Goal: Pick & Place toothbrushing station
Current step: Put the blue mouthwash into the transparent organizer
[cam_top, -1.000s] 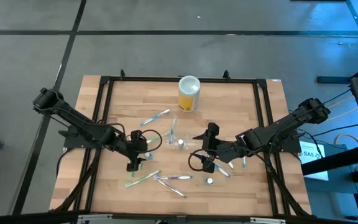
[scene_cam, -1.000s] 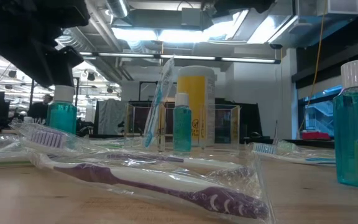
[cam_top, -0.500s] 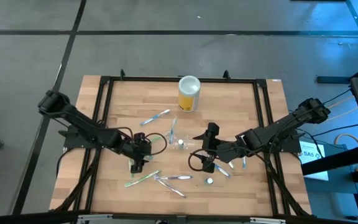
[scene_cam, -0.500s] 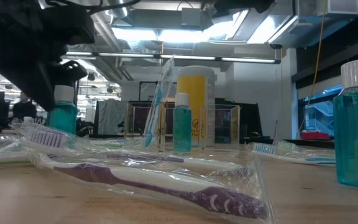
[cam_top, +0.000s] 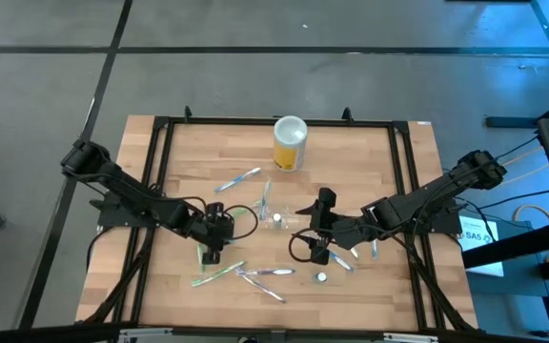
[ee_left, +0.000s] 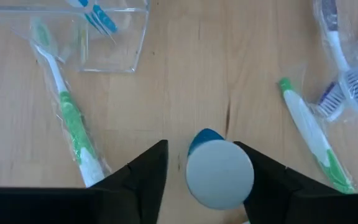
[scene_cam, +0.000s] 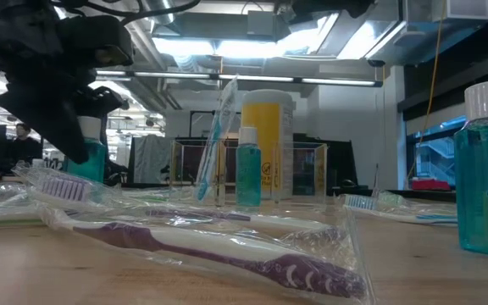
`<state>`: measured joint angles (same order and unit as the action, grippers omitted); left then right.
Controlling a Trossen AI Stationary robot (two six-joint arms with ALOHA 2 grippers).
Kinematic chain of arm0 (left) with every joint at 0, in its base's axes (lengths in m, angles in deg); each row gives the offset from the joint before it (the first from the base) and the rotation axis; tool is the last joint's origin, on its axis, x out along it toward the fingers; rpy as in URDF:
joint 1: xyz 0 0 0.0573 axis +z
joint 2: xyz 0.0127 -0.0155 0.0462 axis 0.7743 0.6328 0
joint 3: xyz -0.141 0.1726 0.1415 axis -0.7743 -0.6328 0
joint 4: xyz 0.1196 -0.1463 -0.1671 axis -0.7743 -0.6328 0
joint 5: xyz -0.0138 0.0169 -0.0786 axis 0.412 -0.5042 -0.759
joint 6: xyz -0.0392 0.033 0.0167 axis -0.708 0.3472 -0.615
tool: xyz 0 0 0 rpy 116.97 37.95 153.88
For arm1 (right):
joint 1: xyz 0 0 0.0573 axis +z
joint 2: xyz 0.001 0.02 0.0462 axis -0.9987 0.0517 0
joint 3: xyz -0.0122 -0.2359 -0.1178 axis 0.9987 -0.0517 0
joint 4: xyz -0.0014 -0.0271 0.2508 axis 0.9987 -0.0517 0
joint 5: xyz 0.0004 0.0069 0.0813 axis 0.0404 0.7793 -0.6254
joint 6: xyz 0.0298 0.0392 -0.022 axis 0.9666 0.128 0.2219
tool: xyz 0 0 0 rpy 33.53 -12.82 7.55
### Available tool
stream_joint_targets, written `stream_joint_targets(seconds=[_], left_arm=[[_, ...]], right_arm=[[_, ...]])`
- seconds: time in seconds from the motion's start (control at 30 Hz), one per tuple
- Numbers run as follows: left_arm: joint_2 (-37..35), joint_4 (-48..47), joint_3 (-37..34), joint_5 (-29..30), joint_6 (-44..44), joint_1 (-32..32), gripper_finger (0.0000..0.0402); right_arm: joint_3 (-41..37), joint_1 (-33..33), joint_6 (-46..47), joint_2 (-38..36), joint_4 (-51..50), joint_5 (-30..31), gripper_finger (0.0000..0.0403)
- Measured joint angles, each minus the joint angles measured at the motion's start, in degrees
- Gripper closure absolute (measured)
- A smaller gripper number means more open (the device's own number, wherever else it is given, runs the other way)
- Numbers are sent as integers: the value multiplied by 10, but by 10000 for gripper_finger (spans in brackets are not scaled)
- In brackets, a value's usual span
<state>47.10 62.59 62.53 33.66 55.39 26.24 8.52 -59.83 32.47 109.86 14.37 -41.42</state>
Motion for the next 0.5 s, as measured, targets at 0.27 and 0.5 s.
stream_joint_targets(seconds=[0.27,0.5], left_arm=[[0,0,0,-1,6,0,313],[-1,-1,0,4,8,0,313]], right_arm=[[0,0,0,0,0,0,114],[0,0,2,0,0,-12,102]])
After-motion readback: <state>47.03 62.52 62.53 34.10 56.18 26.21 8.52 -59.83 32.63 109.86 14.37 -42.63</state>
